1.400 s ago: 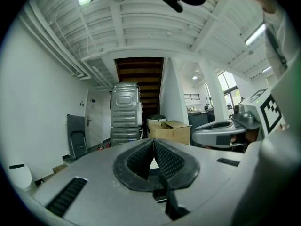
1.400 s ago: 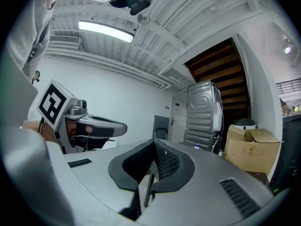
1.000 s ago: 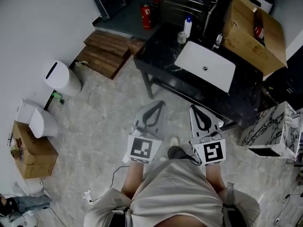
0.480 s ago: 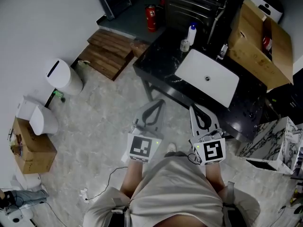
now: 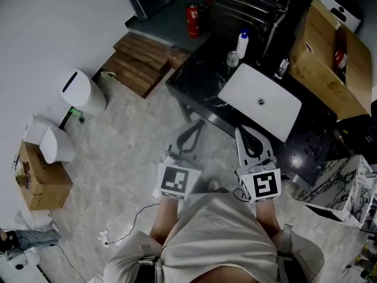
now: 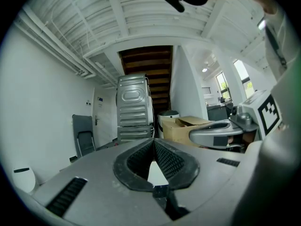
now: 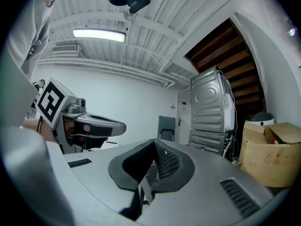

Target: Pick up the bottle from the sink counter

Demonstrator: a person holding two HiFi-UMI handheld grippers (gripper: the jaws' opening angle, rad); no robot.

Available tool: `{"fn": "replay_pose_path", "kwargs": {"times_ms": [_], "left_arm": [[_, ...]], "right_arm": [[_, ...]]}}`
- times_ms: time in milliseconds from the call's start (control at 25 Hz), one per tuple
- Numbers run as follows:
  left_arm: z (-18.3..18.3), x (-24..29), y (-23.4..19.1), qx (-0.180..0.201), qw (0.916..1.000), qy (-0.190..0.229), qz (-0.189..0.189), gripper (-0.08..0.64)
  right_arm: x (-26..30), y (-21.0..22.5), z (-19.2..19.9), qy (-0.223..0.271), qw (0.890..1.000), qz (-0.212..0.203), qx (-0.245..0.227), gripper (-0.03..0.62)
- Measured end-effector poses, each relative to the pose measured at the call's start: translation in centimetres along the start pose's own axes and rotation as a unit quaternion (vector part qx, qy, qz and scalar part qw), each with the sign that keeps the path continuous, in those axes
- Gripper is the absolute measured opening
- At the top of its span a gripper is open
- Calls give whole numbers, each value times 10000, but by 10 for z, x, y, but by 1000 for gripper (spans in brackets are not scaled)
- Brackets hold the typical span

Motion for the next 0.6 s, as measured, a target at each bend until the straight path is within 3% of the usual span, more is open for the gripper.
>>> {"fn": "replay_pose_path", "kwargs": {"times_ms": [600], "left_arm": [[8,46,-23,-35,9999,-7,116,3]], "right_arm": [[38,25,13,-53,9999,100,6,-5]]}}
Point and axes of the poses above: the fingertips, and each gripper's own axes: x forward along the fingers, y to its right, z out of its underside, the point moved 7 cm from there along -x, backward along the fingers, and after that the axes turned 3 degrees about -x, right-handed, at the moved point
